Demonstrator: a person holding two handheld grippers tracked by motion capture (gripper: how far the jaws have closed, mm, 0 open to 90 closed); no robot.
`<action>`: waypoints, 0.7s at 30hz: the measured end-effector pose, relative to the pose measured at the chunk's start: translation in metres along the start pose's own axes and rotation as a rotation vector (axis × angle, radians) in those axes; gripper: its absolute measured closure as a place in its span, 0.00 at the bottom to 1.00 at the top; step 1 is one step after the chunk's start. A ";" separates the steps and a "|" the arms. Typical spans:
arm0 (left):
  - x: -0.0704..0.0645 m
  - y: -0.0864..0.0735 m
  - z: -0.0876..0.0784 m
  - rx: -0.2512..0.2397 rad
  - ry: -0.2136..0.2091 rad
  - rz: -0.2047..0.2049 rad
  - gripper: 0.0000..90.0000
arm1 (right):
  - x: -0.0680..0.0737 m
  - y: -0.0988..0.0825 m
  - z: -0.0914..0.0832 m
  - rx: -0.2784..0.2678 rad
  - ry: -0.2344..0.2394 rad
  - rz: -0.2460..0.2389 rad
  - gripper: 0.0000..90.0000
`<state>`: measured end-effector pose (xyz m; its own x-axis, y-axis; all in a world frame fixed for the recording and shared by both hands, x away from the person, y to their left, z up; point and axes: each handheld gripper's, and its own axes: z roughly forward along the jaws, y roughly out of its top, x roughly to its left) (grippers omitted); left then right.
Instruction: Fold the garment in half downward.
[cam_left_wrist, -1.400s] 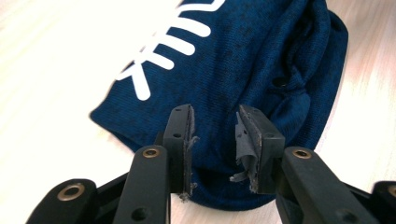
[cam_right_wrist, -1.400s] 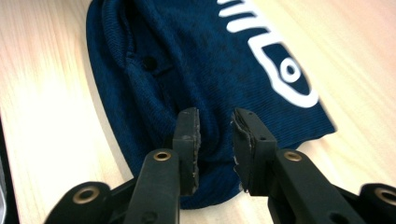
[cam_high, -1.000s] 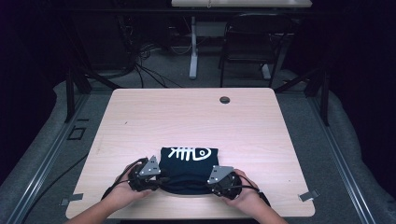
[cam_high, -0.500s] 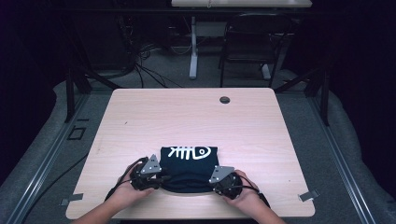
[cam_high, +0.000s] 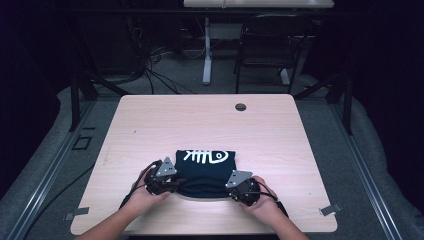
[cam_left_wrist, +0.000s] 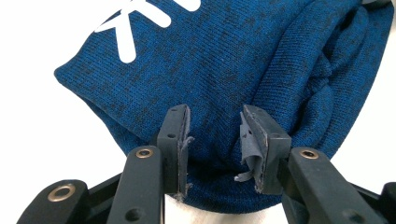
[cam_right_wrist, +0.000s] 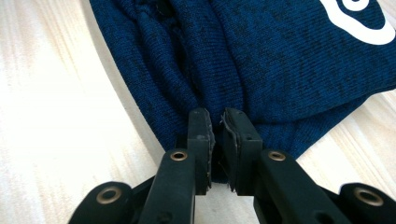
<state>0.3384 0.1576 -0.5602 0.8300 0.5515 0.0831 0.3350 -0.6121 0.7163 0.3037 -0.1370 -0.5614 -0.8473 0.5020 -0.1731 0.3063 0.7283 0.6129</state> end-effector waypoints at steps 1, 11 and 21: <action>0.000 0.000 0.000 0.000 0.000 -0.004 0.69 | -0.001 0.000 0.000 0.000 -0.002 0.002 0.90; 0.002 -0.001 -0.005 -0.018 -0.006 -0.040 0.66 | -0.002 -0.001 -0.005 -0.027 -0.005 0.043 0.87; 0.006 -0.008 -0.021 -0.036 -0.001 -0.073 0.65 | -0.007 -0.006 -0.023 -0.083 -0.009 0.102 0.85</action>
<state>0.3312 0.1778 -0.5506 0.8041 0.5938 0.0290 0.3785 -0.5490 0.7452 0.2972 -0.1559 -0.5461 -0.8093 0.5764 -0.1133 0.3539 0.6323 0.6892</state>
